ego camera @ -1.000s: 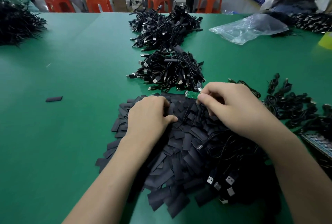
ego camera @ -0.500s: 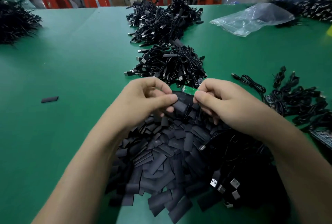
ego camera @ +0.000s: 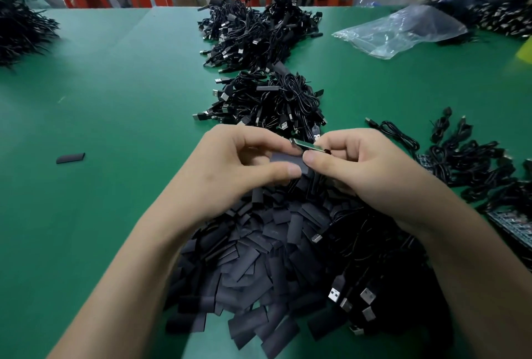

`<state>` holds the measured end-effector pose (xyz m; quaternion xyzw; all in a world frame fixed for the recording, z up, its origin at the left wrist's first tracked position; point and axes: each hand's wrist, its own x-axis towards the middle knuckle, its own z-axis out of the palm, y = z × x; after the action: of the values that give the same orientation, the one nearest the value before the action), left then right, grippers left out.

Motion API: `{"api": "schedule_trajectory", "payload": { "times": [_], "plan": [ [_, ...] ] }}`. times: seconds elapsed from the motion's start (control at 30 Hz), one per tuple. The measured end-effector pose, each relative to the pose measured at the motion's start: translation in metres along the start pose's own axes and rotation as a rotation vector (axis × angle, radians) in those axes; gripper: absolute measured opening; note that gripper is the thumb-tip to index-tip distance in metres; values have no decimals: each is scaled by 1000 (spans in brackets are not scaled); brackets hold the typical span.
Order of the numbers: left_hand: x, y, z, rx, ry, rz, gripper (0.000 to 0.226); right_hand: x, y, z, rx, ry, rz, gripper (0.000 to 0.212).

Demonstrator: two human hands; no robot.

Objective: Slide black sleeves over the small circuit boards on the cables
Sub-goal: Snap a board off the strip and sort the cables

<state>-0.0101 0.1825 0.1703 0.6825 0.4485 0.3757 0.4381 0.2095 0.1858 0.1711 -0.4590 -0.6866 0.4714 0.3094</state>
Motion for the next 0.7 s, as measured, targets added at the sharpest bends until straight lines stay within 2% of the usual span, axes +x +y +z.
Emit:
{"api": "schedule_trajectory", "payload": {
  "times": [0.1,0.17,0.27,0.33,0.5,0.7],
  "plan": [
    [0,0,3,200,50,139,23,-3,-3,-3,4,-27,11,22],
    [-1,1,2,231,60,198,23,-5,-8,-4,-4,-31,12,25],
    [-3,2,-3,243,100,270,24,-5,-13,-9,101,-13,57,47],
    [-4,2,-8,217,155,287,23,-8,-16,-16,144,-24,41,47],
    [-5,4,-11,180,211,326,19,-15,-20,-22,-118,-16,-19,39],
    [-4,5,-4,151,206,360,20,-18,-29,-15,-183,-9,-45,37]
  ]
}}
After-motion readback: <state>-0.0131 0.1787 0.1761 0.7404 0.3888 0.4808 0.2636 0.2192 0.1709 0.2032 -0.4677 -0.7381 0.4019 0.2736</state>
